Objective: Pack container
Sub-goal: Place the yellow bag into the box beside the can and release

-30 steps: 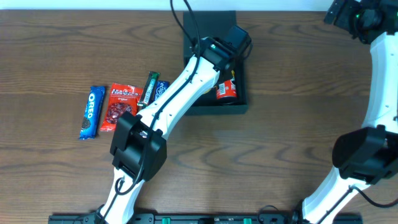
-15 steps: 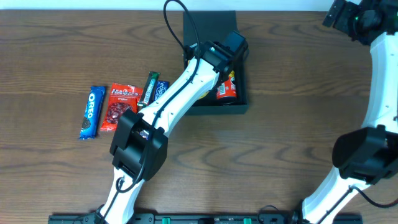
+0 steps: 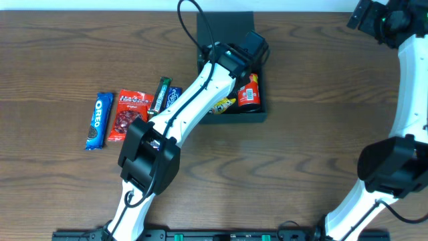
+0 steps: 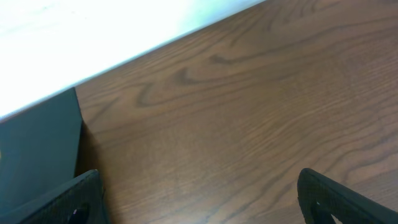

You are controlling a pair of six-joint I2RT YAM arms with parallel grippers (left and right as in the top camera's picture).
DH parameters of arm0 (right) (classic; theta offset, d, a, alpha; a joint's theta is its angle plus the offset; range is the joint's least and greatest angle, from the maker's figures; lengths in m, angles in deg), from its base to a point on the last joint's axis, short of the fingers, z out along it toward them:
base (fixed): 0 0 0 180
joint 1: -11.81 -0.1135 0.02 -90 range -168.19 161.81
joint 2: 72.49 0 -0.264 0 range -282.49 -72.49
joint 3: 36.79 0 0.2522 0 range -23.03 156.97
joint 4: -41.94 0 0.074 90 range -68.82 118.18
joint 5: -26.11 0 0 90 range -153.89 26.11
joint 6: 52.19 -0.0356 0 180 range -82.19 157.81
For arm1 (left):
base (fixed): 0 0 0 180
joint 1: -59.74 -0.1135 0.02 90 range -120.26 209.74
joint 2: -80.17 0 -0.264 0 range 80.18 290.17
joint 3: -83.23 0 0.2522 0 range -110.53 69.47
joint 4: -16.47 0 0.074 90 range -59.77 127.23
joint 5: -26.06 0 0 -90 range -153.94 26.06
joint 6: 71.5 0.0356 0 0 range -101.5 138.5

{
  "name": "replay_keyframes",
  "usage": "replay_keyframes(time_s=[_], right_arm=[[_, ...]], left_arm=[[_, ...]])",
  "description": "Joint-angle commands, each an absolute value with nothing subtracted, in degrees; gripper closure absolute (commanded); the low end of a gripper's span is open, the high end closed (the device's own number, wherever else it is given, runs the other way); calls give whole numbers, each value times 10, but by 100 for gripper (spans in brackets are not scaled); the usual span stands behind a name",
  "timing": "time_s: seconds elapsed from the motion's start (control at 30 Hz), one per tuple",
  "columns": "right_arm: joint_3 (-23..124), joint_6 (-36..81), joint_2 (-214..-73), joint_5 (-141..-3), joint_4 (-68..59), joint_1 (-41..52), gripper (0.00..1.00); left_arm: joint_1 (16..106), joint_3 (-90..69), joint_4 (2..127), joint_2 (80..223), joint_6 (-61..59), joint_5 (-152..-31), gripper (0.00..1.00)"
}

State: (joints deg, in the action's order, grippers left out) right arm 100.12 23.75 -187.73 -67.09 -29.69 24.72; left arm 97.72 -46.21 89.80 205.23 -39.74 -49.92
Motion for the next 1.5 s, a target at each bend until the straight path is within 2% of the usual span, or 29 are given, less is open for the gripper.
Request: replay_keyframes(time_s=[0.0,0.1,0.17,0.47,0.7,1.1,1.47], right_arm=[[1000,231,-1882,-672,-297,249,1],[1000,230,-1882,-672,-297,249,1],[1000,231,-1882,-672,-297,249,1],[1000,231,-1882,-672,-297,249,1],[1000,231,-1882,-671,-297,249,1],[1000,233,-1882,-671,-292,249,1],[1000,233,-1882,-671,-293,249,1]], left_arm=[[976,-462,895,2046,-348,-493,53],[976,-459,895,2046,-299,-484,87],[976,-450,895,2046,-283,-478,94],[976,-340,788,2046,-187,-530,94],[971,-288,721,2046,-187,-530,94],[969,-345,700,2025,-84,-554,94],[954,-338,714,2020,-90,-536,94]])
